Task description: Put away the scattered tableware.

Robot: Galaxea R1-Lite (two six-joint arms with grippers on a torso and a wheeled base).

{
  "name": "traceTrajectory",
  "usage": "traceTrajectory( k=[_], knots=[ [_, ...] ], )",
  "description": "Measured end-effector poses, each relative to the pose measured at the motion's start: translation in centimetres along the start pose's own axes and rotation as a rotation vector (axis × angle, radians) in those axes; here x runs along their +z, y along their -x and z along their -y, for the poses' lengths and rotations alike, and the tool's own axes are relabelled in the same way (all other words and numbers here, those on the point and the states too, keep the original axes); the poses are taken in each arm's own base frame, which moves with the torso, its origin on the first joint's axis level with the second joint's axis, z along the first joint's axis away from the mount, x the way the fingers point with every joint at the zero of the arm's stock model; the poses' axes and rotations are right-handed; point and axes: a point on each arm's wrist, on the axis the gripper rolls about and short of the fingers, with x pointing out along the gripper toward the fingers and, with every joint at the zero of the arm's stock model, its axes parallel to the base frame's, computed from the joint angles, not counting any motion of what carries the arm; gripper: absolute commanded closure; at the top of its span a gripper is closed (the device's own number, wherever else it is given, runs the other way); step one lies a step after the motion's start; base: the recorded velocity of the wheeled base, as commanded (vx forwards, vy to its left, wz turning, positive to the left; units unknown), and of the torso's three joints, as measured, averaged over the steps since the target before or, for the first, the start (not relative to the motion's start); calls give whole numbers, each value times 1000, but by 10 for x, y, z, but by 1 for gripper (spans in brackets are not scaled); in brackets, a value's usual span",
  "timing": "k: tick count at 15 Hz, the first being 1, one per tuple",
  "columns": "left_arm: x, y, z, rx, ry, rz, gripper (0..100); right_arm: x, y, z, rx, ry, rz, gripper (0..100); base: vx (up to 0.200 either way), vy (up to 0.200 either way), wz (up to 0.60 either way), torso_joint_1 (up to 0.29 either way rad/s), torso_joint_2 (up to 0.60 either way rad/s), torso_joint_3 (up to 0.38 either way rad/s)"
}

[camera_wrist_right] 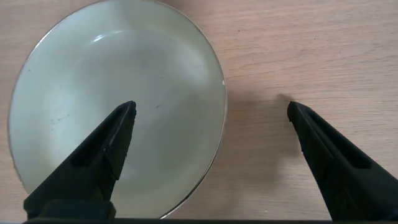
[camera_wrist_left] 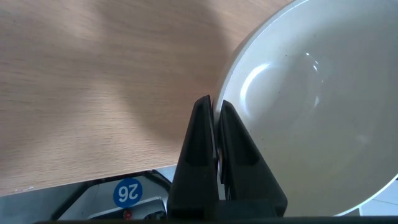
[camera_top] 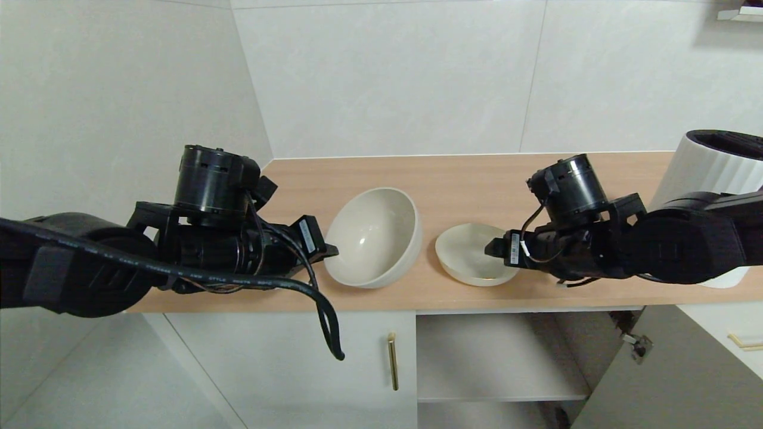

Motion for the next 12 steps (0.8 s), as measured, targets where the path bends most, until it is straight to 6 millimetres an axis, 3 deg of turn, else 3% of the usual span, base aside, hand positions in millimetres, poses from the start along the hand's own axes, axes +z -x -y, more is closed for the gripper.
traceTrajectory(
  k=[1, 12],
  knots=[
    [0, 0, 0, 0, 0, 0, 100, 0, 0, 0, 0, 1, -1, 100, 0, 0, 0, 0, 0, 0],
    [-1, 8, 1, 6, 1, -6, 100, 3, 8, 1, 17, -7, 6, 100, 0, 0, 0, 0, 0, 0]
  ],
)
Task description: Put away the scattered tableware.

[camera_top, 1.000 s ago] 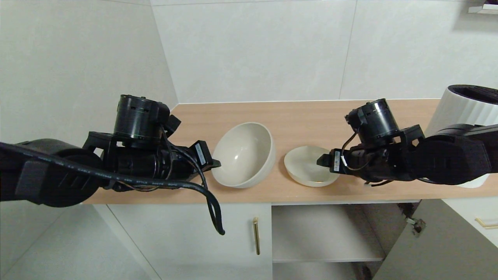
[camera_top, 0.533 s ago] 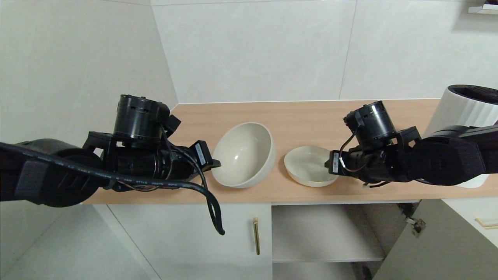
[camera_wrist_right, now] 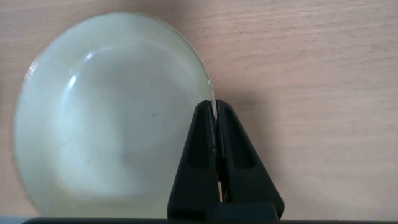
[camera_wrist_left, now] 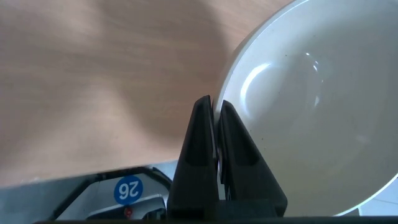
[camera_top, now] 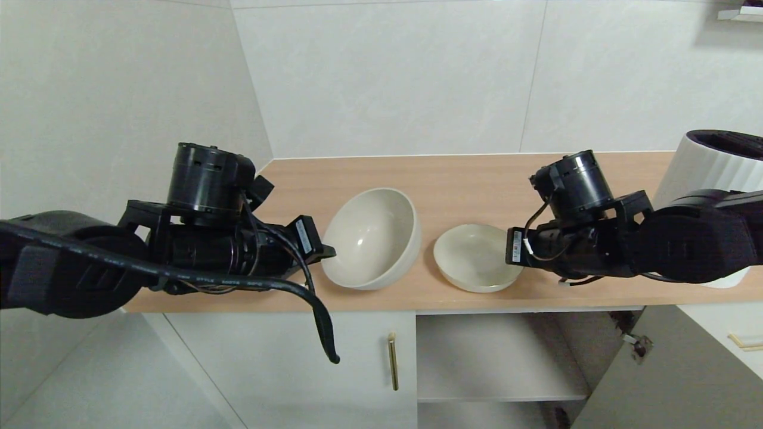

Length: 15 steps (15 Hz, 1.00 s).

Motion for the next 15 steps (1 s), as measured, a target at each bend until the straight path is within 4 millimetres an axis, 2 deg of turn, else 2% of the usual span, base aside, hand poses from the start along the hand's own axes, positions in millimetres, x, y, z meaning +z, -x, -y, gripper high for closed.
traceTrajectory(
  k=[3, 6, 9, 12, 15],
  knots=[
    [-2, 17, 2, 3, -19, -2, 100, 1, 25, 7, 50, 7, -55, 100, 0, 0, 0, 0, 0, 0],
    [-9, 49, 2, -4, -74, 6, 100, 1, 69, 19, 180, 17, -167, 100, 0, 0, 0, 0, 0, 0],
    [-28, 81, -7, 18, -165, -30, 100, -7, 112, 31, 269, 59, -228, 100, 0, 0, 0, 0, 0, 0],
    [-42, 97, -9, 8, -264, -48, 100, -27, 129, 37, 296, 131, -256, 100, 0, 0, 0, 0, 0, 0],
    [-49, 98, -13, 13, -305, -65, 100, -41, 131, 43, 293, 195, -282, 100, 0, 0, 0, 0, 0, 0]
  ],
)
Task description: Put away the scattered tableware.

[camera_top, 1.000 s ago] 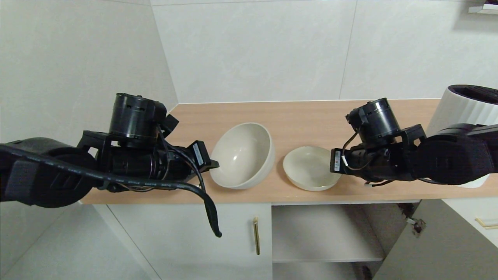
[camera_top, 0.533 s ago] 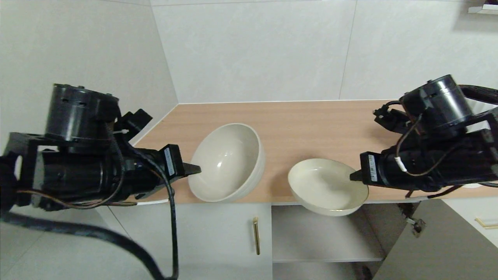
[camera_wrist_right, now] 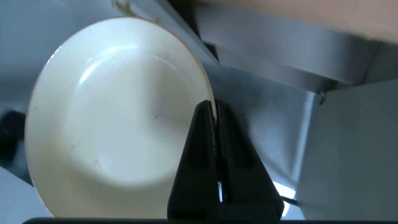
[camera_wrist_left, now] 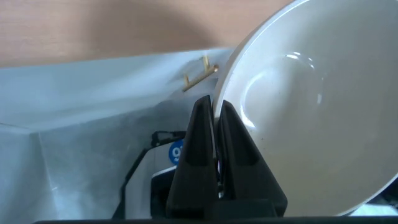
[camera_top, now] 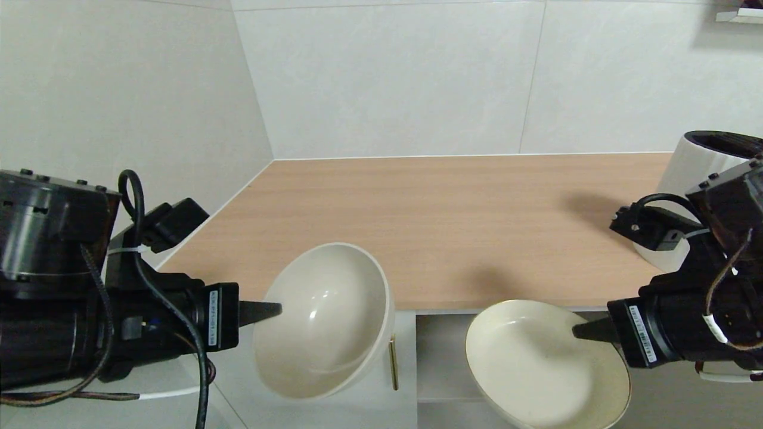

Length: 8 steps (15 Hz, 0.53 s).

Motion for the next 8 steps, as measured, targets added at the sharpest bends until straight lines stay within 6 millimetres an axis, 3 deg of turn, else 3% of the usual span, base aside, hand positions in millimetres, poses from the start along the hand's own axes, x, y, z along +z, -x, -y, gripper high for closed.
traceTrajectory(
  k=[3, 7, 8],
  knots=[
    [-6, -4, 2, -4, -12, -28, 100, -3, -7, 1, 7, 14, 16, 100, 0, 0, 0, 0, 0, 0],
    [-9, -14, 0, 27, -11, -56, 100, -5, -18, 3, 0, 11, 14, 100, -200, 0, 0, 6, -1, 0],
    [-9, -16, 0, 30, -12, -62, 100, -5, -18, 3, -1, 11, 10, 100, 0, 0, 0, 0, 0, 0]
  ],
)
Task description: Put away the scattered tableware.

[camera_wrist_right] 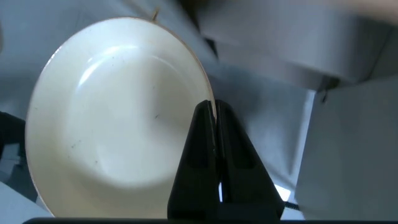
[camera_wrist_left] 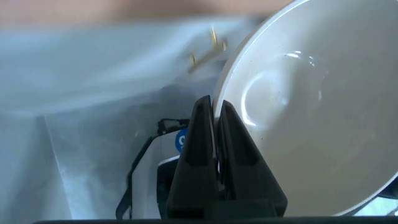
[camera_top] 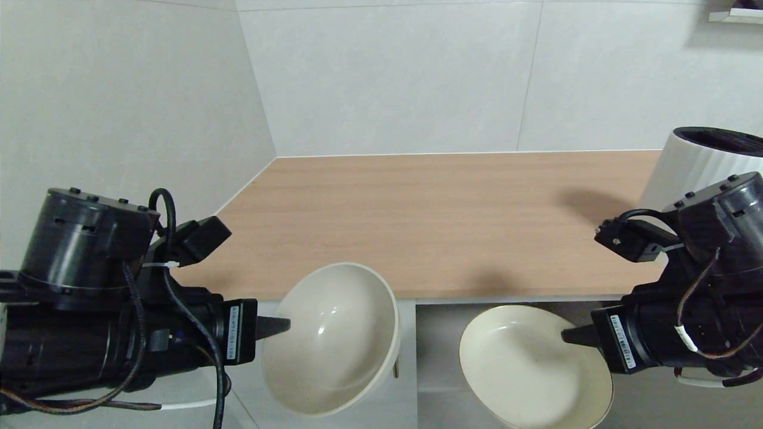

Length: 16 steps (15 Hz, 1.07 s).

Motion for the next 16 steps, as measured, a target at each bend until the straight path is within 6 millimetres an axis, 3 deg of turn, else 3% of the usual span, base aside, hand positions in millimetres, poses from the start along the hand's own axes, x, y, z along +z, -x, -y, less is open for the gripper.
traceTrajectory(
  k=[11, 16],
  knots=[
    [0, -4, -1, 8, 1, -11, 100, 4, -20, 9, -41, -29, 29, 100, 0, 0, 0, 0, 0, 0],
    [0, -5, -1, 10, 2, -14, 100, 3, -27, 10, -56, -30, 12, 100, 0, 0, 0, -146, 371, 221]
  ],
)
